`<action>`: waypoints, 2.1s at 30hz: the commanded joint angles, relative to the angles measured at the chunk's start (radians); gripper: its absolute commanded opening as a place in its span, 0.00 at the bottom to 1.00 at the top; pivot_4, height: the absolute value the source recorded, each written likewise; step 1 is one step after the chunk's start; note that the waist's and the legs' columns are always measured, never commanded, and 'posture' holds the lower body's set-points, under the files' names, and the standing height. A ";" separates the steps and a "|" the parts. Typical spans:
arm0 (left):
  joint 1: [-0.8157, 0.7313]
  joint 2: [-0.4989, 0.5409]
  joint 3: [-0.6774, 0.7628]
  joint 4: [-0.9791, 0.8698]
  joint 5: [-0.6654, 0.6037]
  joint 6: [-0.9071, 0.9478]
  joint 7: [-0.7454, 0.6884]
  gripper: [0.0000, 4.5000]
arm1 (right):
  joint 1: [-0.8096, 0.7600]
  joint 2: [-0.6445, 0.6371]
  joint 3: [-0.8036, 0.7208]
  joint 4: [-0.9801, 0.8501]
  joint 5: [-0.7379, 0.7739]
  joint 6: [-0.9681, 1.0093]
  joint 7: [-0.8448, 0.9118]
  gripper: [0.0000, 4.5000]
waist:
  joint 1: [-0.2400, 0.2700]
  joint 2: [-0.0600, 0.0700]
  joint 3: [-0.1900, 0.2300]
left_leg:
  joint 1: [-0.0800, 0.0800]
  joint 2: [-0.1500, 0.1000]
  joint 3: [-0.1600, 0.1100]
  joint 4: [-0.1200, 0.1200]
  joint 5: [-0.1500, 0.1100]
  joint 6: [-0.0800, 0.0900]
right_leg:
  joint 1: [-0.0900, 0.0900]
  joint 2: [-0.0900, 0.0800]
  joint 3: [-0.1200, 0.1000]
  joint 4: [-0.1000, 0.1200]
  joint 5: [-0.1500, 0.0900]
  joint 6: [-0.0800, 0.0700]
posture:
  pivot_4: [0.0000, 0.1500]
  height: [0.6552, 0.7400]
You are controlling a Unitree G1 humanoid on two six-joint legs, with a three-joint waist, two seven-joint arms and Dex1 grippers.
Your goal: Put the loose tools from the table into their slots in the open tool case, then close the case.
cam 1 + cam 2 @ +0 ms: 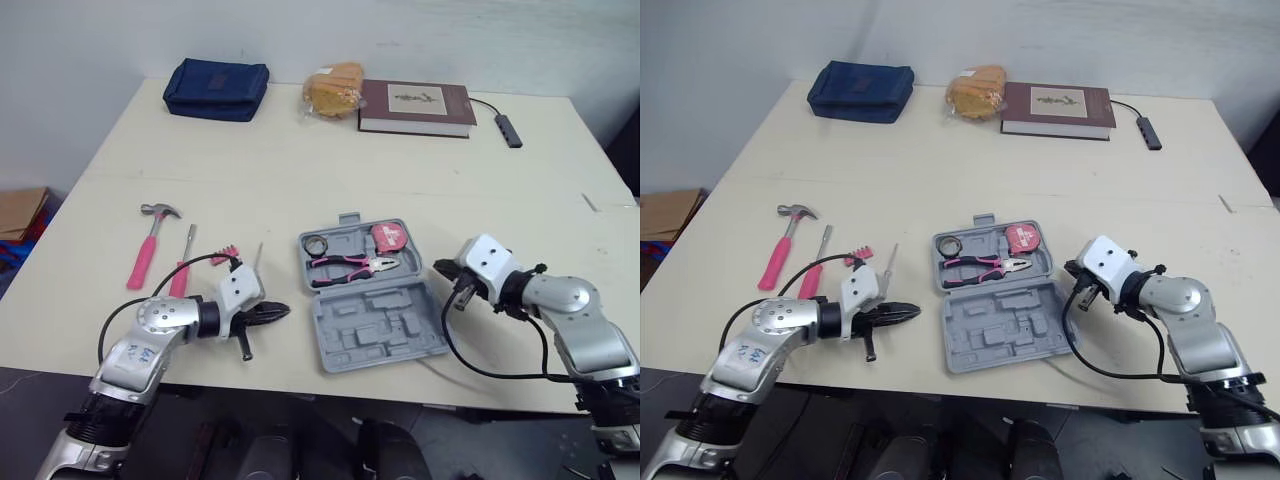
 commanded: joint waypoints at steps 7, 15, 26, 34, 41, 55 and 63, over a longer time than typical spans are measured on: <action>-0.062 -0.046 -0.042 -0.009 0.023 0.013 0.030 0.00 | -0.022 0.029 0.031 0.007 -0.010 -0.018 0.043 0.01 | -0.005 0.000 0.000 | 0.000 0.002 0.001 0.000 0.000 -0.001 | 0.000 0.003 0.000 0.000 0.000 0.000 | 1.00 1.00; -0.111 -0.081 -0.072 0.049 0.051 0.009 0.046 0.00 | 0.048 0.019 0.033 -0.144 0.026 0.060 0.104 0.01 | -0.002 0.000 0.000 | 0.000 0.005 0.001 0.000 0.000 -0.002 | 0.000 0.006 0.000 -0.001 0.001 -0.002 | 1.00 1.00; -0.162 -0.037 -0.051 0.113 0.062 -0.031 -0.018 0.00 | 0.110 0.019 0.038 -0.292 0.020 0.123 0.106 0.01 | -0.003 0.000 0.000 | 0.000 0.005 0.001 0.000 -0.001 -0.003 | 0.000 0.007 0.000 -0.002 0.001 -0.002 | 1.00 1.00; -0.167 -0.013 -0.040 0.146 0.077 -0.059 -0.024 0.00 | 0.111 0.042 0.054 -0.329 0.018 0.158 0.092 0.01 | -0.003 0.001 0.000 | 0.000 0.006 0.001 0.000 -0.001 -0.003 | 0.000 0.007 0.000 -0.003 0.001 -0.002 | 1.00 1.00; -0.167 0.039 0.032 0.144 0.023 -0.056 -0.086 0.00 | 0.166 -0.015 -0.071 -0.317 0.049 0.048 0.102 0.01 | -0.002 0.001 0.001 | 0.000 0.006 0.001 0.000 -0.001 -0.003 | 0.000 0.007 0.000 -0.003 0.001 -0.002 | 1.00 1.00; 0.033 0.383 0.663 0.658 -0.164 -0.329 -0.254 0.98 | 0.661 -0.011 -0.731 -0.335 0.312 -0.270 0.263 1.00 | -0.004 0.003 0.002 | 0.001 0.008 0.003 -0.001 -0.004 -0.003 | 0.001 0.007 0.001 -0.006 0.002 -0.002 | 1.00 1.00; 0.097 0.506 0.811 1.128 -0.119 -0.582 -0.090 0.98 | 0.732 -0.022 -0.866 0.067 0.323 -0.528 0.335 1.00 | -0.006 0.003 0.003 | 0.003 0.010 0.008 -0.003 -0.008 -0.002 | 0.000 0.007 0.001 -0.007 0.001 -0.003 | 1.00 1.00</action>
